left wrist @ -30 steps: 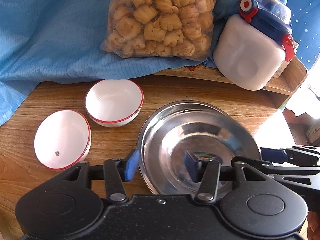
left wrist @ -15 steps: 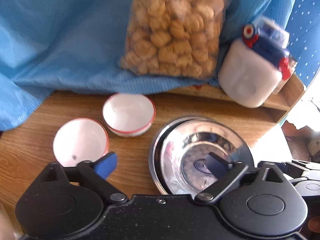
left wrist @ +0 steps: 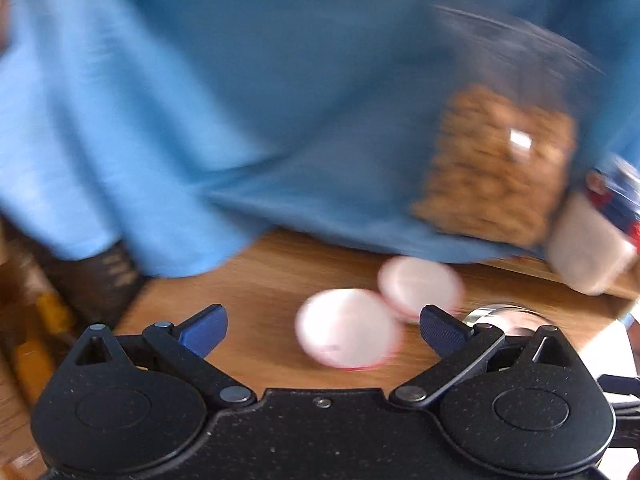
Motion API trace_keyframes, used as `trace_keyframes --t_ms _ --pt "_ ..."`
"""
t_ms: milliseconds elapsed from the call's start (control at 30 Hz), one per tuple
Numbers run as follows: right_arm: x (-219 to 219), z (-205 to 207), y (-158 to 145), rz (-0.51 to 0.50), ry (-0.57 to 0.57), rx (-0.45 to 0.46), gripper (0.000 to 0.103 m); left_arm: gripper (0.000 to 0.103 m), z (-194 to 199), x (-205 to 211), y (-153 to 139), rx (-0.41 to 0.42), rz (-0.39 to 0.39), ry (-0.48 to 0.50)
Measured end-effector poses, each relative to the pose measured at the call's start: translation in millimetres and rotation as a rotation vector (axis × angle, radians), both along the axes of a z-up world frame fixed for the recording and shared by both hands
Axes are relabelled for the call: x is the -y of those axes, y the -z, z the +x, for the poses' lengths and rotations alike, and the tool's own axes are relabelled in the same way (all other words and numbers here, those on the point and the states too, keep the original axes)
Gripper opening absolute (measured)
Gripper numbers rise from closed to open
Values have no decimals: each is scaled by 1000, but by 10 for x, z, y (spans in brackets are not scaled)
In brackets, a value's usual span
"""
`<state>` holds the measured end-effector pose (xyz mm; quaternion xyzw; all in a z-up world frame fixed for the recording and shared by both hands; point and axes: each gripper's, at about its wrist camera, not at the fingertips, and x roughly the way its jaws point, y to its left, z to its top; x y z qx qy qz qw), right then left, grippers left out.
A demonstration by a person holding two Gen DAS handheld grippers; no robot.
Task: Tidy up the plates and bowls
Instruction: 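Move both grippers to the rim of the deep steel bowl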
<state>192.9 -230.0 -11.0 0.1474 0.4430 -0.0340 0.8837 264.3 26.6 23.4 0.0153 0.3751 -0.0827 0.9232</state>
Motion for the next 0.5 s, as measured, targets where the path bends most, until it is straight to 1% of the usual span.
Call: trace_keyframes --t_ms 67,133,200,300,400,500 --pt "-182 51 -24 0 -41 7 103 102 9 -329 -8 -15 24 -79" --pt "-393 117 -40 -4 -97 8 103 102 -1 -583 5 -19 77 -141" --pt "-607 178 -45 -16 -161 11 103 102 -34 -825 29 -20 148 -179" --pt "-962 265 -35 -40 -268 11 103 102 -79 -1136 91 -39 222 -212" --pt "-1301 353 -9 -39 -355 0 103 102 -115 -1380 186 -91 230 -232" --pt "-1595 451 19 -39 -429 -9 103 102 -169 -1561 306 -146 228 -228"
